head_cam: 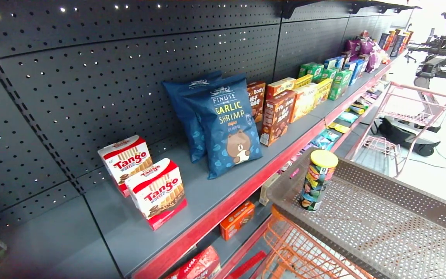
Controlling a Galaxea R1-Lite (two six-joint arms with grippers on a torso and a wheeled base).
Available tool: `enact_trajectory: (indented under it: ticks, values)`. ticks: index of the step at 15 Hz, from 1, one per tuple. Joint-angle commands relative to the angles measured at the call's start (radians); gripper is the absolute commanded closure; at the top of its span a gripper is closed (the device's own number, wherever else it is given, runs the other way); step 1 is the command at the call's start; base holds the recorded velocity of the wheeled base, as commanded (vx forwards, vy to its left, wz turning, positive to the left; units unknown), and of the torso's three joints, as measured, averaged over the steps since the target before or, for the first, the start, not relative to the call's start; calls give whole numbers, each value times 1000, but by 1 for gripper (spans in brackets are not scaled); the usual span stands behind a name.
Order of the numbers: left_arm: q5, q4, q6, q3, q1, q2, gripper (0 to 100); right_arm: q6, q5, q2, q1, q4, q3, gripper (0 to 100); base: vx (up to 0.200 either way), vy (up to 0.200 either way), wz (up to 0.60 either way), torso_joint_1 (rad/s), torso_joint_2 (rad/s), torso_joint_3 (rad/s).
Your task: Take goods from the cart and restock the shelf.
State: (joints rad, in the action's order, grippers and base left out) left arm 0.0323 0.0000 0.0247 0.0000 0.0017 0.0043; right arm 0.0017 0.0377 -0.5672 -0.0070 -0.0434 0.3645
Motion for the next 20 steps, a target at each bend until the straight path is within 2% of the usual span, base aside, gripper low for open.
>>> enact_trajectory:
  ticks: [1,5,7,8,12,14,17,20]
  values:
    - [0,0,0,0,0,0,0,-3,-5,-382,-39,-161,65,0,0,0,0,0,0,0]
    - [0,0,0,0,0,0,0,-14,4,-545,-19,-225,53,0,0,0,0,0,0,0]
    - [0,0,0,0,0,0,0,-14,8,-637,4,-305,65,0,0,0,0,0,0,0]
    - [0,0,0,0,0,2,0,-17,13,-720,15,-405,62,0,0,0,0,0,0,0]
    - [0,0,0,0,0,0,0,-17,65,-951,41,-651,53,0,0,0,0,0,0,0]
    - [0,0,0,0,0,2,0,-28,128,-1070,38,-805,56,0,0,0,0,0,0,0]
    - [0,0,0,0,0,0,0,-124,182,-1189,30,-898,56,0,0,0,0,0,0,0]
    - [0,0,0,0,0,2,0,-127,226,-1244,39,-908,77,0,0,0,0,0,0,0]
